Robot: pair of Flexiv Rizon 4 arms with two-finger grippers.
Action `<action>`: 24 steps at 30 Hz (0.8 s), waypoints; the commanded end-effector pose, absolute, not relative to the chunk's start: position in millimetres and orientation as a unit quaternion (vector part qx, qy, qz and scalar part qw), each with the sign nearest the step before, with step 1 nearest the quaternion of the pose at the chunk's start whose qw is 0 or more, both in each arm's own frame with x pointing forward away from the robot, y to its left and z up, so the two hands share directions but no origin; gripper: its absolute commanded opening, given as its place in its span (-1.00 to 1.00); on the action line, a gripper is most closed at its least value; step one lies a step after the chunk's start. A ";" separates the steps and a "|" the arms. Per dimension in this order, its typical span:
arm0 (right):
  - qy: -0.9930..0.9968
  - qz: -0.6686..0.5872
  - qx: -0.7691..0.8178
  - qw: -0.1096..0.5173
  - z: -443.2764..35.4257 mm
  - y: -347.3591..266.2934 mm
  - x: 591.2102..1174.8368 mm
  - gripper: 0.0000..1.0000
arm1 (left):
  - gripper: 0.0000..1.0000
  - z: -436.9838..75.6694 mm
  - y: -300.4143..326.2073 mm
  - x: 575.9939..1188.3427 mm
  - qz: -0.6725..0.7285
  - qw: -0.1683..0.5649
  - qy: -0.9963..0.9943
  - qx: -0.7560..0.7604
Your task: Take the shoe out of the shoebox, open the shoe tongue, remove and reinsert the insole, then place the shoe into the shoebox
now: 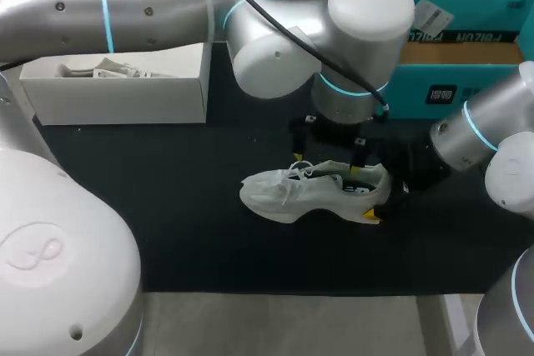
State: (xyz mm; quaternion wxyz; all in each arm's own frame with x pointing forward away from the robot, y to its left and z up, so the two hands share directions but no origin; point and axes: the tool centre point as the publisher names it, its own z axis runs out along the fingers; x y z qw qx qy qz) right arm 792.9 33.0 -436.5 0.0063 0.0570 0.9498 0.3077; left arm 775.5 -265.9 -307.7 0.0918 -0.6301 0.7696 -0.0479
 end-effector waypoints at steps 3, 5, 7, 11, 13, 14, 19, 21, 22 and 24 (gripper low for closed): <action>0.950 0.308 0.057 0.007 -440.1 34.7 793.6 -1.00 | 1.00 -331.6 -281.9 784.5 -0.044 0.090 0.767 -0.633; 0.950 0.308 0.057 0.007 -440.1 34.7 793.6 -1.00 | 1.00 -337.3 -284.0 786.5 -0.045 0.091 0.768 -0.632; 0.950 0.308 0.057 0.007 -440.1 34.7 793.6 -1.00 | 1.00 -342.7 -285.7 788.5 -0.041 0.097 0.768 -0.632; 0.950 0.308 0.057 0.007 -440.1 34.7 793.6 -1.00 | 1.00 -351.1 -285.6 793.1 -0.035 0.102 0.767 -0.633; 0.950 0.308 0.057 0.007 -440.1 34.7 793.6 -1.00 | 1.00 -352.9 -285.1 793.3 -0.034 0.107 0.768 -0.630; 0.950 0.308 0.057 0.007 -440.1 34.7 793.6 -1.00 | 1.00 -354.3 -284.8 793.3 -0.034 0.107 0.770 -0.629; 0.950 0.308 0.057 0.007 -440.1 34.7 793.6 -1.00 | 1.00 -361.8 -282.4 793.4 -0.026 0.110 0.773 -0.624; 0.950 0.308 0.057 0.007 -440.1 34.7 793.6 -1.00 | 1.00 -363.6 -281.5 793.9 -0.025 0.107 0.772 -0.625; 0.950 0.308 0.057 0.007 -440.1 34.7 793.6 -1.00 | 1.00 -364.0 -281.3 794.0 -0.025 0.108 0.772 -0.626; 0.950 0.308 0.057 0.007 -440.1 34.7 793.6 -1.00 | 1.00 -366.0 -280.8 794.6 -0.022 0.110 0.771 -0.626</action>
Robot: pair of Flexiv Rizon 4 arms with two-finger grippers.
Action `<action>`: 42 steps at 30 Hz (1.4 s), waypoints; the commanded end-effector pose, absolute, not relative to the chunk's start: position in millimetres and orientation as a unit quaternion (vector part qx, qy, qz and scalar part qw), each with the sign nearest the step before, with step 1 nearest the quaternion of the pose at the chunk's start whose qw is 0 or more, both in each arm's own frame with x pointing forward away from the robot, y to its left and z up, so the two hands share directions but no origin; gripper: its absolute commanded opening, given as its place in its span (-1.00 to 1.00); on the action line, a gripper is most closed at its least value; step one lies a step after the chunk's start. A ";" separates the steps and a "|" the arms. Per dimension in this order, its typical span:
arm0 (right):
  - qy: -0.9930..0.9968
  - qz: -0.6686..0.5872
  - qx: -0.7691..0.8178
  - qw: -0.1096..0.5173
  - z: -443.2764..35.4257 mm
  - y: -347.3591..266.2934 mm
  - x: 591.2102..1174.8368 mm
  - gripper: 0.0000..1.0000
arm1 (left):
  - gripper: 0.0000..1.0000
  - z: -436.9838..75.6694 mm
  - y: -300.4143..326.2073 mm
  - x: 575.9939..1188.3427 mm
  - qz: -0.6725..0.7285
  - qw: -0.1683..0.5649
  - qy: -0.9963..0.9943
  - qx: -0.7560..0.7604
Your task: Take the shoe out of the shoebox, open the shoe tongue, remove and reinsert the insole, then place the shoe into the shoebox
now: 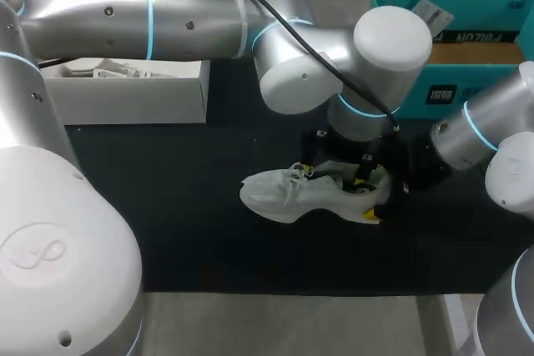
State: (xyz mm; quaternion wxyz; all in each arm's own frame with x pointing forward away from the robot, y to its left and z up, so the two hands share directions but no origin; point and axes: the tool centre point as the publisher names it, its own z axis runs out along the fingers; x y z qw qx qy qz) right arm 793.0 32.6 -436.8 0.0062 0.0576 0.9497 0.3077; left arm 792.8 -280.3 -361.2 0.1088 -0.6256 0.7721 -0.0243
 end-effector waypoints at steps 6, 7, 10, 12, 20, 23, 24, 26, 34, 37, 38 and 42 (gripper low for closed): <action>0.950 0.308 0.057 0.007 -440.1 34.7 793.6 -1.00 | 1.00 -370.0 -274.3 794.5 -0.004 0.144 0.772 -0.619; 0.950 0.308 0.057 0.007 -440.1 34.7 793.6 -1.00 | 1.00 -370.4 -272.8 794.1 -0.003 0.145 0.773 -0.618; 0.950 0.308 0.057 0.007 -440.1 34.7 793.6 -1.00 | 1.00 -371.4 -268.9 793.1 0.000 0.150 0.774 -0.615; 0.950 0.308 0.057 0.007 -440.1 34.7 793.6 -1.00 | 1.00 -372.3 -266.3 792.4 0.003 0.153 0.774 -0.614; 0.950 0.308 0.057 0.007 -440.1 34.7 793.6 -1.00 | 1.00 -367.8 -253.4 790.9 0.007 0.155 0.767 -0.622; 0.950 0.308 0.057 0.007 -440.1 34.7 793.6 -1.00 | 1.00 -362.4 -245.4 791.2 0.006 0.157 0.762 -0.628; 0.950 0.308 0.057 0.007 -440.1 34.7 793.6 -1.00 | 1.00 -361.3 -241.9 791.9 0.007 0.158 0.759 -0.631; 0.950 0.308 0.057 0.007 -440.1 34.7 793.6 -1.00 | 1.00 -356.7 -236.8 792.4 0.004 0.155 0.754 -0.638; 0.950 0.308 0.057 0.007 -440.1 34.7 793.6 -1.00 | 1.00 -338.7 -222.4 793.8 -0.015 0.121 0.735 -0.667; 0.950 0.308 0.057 0.007 -440.1 34.7 793.6 -1.00 | 1.00 -334.5 -222.2 793.4 -0.017 0.104 0.729 -0.676; 0.950 0.308 0.057 0.007 -440.1 34.7 793.6 -1.00 | 1.00 -332.5 -222.9 793.0 -0.020 0.095 0.727 -0.679; 0.950 0.308 0.057 0.007 -440.1 34.7 793.6 -1.00 | 1.00 -328.0 -231.0 788.7 -0.012 0.072 0.725 -0.684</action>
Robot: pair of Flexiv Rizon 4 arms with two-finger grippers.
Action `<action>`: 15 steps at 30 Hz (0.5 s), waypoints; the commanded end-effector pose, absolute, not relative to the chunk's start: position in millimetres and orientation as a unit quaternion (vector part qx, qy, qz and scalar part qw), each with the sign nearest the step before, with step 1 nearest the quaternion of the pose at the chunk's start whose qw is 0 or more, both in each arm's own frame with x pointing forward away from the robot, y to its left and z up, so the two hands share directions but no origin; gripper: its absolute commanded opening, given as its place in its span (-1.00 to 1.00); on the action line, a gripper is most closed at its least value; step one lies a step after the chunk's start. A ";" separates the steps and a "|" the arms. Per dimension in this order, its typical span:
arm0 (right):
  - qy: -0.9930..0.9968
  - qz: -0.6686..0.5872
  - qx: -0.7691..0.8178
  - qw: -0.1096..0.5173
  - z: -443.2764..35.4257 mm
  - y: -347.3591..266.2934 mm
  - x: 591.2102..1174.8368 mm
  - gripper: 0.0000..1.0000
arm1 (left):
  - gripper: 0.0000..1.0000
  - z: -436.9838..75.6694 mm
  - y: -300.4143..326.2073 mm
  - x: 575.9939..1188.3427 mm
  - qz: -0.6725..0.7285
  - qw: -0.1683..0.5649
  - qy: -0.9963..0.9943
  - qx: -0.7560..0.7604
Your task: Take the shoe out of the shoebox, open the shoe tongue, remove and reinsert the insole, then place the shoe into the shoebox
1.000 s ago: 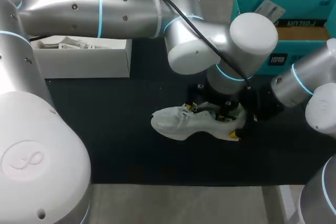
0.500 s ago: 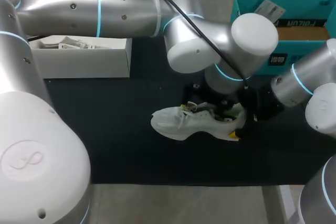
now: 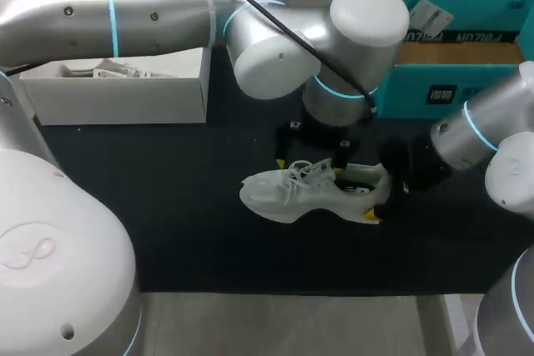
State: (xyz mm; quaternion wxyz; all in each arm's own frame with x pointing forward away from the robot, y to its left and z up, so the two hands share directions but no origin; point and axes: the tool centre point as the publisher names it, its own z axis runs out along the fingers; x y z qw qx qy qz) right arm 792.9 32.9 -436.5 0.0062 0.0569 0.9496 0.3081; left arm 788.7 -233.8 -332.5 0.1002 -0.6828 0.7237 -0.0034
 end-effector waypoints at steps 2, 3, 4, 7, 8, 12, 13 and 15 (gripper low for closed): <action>0.950 0.308 0.057 0.007 -440.1 34.7 793.6 -1.00 | 0.60 -326.8 -236.4 785.5 -0.008 0.058 0.722 -0.690; 0.950 0.308 0.057 0.007 -440.1 34.7 793.6 -1.00 | 0.18 -326.6 -238.5 784.1 -0.005 0.045 0.720 -0.692; 0.950 0.308 0.057 0.007 -440.1 34.7 793.6 -1.00 | -0.07 -326.3 -239.7 783.1 -0.005 0.040 0.719 -0.694; 0.950 0.308 0.057 0.007 -440.1 34.7 793.6 -1.00 | -0.21 -326.8 -242.5 779.8 0.002 0.026 0.705 -0.709; 0.950 0.308 0.057 0.007 -440.1 34.7 793.6 -1.00 | -0.27 -326.9 -243.1 778.8 0.004 0.021 0.697 -0.717; 0.950 0.308 0.057 0.007 -440.1 34.7 793.6 -1.00 | -0.53 -327.6 -245.2 775.5 -0.002 -0.001 0.673 -0.739; 0.950 0.308 0.057 0.007 -440.1 34.7 793.6 -1.00 | -0.57 -327.4 -245.7 775.0 -0.003 -0.002 0.666 -0.746; 0.950 0.308 0.057 0.007 -440.1 34.7 793.6 -1.00 | -0.73 -327.0 -247.1 774.2 -0.007 -0.015 0.660 -0.751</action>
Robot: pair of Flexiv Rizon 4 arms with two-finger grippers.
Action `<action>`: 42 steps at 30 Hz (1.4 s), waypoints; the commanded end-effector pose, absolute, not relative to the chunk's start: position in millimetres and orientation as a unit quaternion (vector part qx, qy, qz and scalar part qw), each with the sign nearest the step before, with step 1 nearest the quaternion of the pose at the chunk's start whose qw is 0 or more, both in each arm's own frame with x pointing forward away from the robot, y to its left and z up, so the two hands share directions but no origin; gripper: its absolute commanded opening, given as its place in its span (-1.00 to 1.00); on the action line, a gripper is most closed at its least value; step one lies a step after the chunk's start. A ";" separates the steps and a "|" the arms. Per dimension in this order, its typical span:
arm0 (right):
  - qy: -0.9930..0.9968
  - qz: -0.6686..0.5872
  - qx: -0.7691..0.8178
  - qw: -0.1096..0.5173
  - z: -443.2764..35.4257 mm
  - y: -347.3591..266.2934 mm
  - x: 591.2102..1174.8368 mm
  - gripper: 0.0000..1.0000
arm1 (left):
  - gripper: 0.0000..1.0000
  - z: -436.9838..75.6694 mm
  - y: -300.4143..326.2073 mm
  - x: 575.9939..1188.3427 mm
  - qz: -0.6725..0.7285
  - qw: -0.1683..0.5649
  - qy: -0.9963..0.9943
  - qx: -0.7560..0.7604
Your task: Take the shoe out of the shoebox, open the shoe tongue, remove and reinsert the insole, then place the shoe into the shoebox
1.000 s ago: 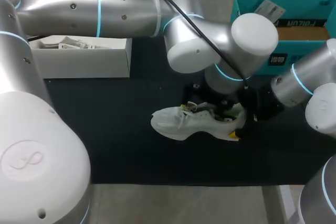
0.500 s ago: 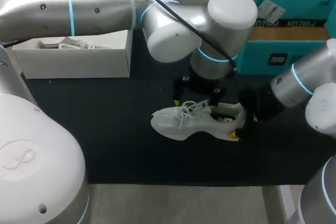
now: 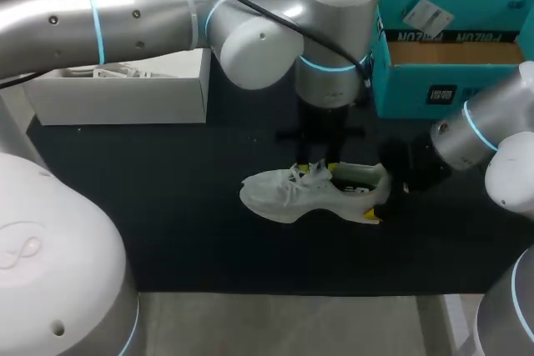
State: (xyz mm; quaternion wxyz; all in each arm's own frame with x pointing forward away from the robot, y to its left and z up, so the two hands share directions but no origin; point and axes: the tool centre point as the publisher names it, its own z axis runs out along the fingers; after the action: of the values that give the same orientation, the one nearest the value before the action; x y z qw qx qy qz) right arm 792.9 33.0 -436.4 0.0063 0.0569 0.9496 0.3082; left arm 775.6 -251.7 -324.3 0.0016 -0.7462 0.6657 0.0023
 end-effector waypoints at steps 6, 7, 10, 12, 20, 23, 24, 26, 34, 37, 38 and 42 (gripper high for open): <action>0.950 0.308 0.057 0.007 -440.1 34.7 793.6 -1.00 | -1.00 -317.6 -249.6 769.5 -0.023 -0.036 0.661 -0.750; 0.950 0.308 0.057 0.007 -440.1 34.7 793.6 -1.00 | -1.00 -313.6 -248.6 768.8 -0.029 -0.040 0.662 -0.748; 0.950 0.308 0.057 0.007 -440.1 34.7 793.6 -1.00 | -1.00 -302.2 -243.2 769.0 -0.047 -0.055 0.664 -0.744; 0.950 0.308 0.057 0.007 -440.1 34.7 793.6 -1.00 | -1.00 -295.3 -239.2 769.8 -0.059 -0.064 0.661 -0.745; 0.950 0.308 0.057 0.007 -440.1 34.7 793.6 -1.00 | -1.00 -287.6 -224.9 775.6 -0.091 -0.101 0.664 -0.735; 0.950 0.308 0.057 0.007 -440.1 34.7 793.6 -1.00 | -1.00 -294.0 -219.1 776.2 -0.101 -0.134 0.662 -0.731; 0.950 0.308 0.057 0.007 -440.1 34.7 793.6 -1.00 | -1.00 -296.9 -215.2 776.5 -0.102 -0.143 0.660 -0.730; 0.950 0.308 0.057 0.007 -440.1 34.7 793.6 -1.00 | -1.00 -301.0 -208.5 776.8 -0.104 -0.157 0.654 -0.733; 0.950 0.308 0.057 0.007 -440.1 34.7 793.6 -1.00 | -1.00 -313.2 -178.7 777.2 -0.091 -0.154 0.631 -0.755; 0.950 0.308 0.057 0.007 -440.1 34.7 793.6 -1.00 | -1.00 -316.8 -168.5 777.9 -0.086 -0.149 0.623 -0.763; 0.950 0.308 0.057 0.007 -440.1 34.7 793.6 -1.00 | -1.00 -317.2 -165.6 778.0 -0.086 -0.149 0.622 -0.764; 0.950 0.308 0.057 0.007 -440.1 34.7 793.6 -1.00 | -1.00 -313.6 -152.5 778.7 -0.098 -0.148 0.617 -0.767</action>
State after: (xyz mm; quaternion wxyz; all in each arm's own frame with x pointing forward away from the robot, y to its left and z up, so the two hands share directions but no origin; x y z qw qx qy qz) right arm 792.9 33.1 -436.4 0.0064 0.0569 0.9496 0.3081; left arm 783.8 -165.4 -317.8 -0.1227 -0.7696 0.6241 -0.0565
